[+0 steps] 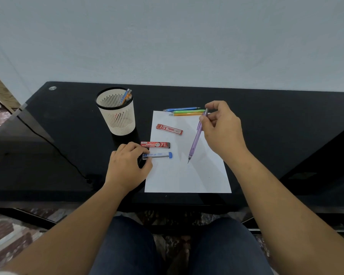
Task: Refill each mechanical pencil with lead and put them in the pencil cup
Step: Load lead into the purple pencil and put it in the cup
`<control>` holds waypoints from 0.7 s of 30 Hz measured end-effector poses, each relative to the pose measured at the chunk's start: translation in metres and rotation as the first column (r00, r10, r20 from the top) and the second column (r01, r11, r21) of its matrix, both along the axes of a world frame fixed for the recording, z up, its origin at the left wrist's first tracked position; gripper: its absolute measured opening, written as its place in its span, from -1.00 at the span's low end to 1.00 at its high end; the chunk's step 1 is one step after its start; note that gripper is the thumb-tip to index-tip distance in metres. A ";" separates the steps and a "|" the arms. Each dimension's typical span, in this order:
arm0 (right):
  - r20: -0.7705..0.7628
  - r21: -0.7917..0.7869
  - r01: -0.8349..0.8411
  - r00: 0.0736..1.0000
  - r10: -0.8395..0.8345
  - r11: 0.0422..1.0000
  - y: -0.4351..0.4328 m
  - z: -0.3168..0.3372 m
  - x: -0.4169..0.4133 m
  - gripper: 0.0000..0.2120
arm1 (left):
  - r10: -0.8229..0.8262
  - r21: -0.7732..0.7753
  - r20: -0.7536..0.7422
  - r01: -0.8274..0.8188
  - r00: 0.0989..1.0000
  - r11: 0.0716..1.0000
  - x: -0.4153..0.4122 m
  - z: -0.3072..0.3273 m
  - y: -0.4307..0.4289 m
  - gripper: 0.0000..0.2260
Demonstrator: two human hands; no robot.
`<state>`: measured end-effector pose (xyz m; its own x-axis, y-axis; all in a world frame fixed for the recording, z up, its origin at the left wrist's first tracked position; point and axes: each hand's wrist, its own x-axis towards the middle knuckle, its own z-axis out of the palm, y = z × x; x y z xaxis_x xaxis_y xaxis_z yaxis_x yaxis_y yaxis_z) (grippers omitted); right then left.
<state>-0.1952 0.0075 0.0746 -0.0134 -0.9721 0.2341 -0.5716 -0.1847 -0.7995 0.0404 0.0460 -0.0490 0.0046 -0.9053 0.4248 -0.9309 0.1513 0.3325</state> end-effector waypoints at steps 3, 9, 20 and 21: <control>0.004 -0.003 -0.013 1.000 0.013 1.000 0.000 -0.001 0.001 -0.76 | 0.000 0.004 0.001 0.000 1.000 1.000 0.000 0.001 0.000 -0.82; 0.004 -0.020 -0.030 1.000 0.030 0.999 0.003 -0.001 0.001 -0.81 | 0.008 0.008 0.004 -0.008 1.000 1.000 -0.002 0.003 0.001 -0.81; 0.010 -0.043 -0.028 1.000 0.028 0.999 0.004 0.001 0.001 -0.73 | 0.014 0.012 0.012 -0.014 1.000 1.000 -0.002 0.003 0.001 -0.81; 0.005 -0.049 -0.024 1.000 0.024 0.999 0.004 0.001 0.000 -0.74 | 0.014 0.014 0.014 -0.014 1.000 1.000 -0.002 0.003 0.001 -0.81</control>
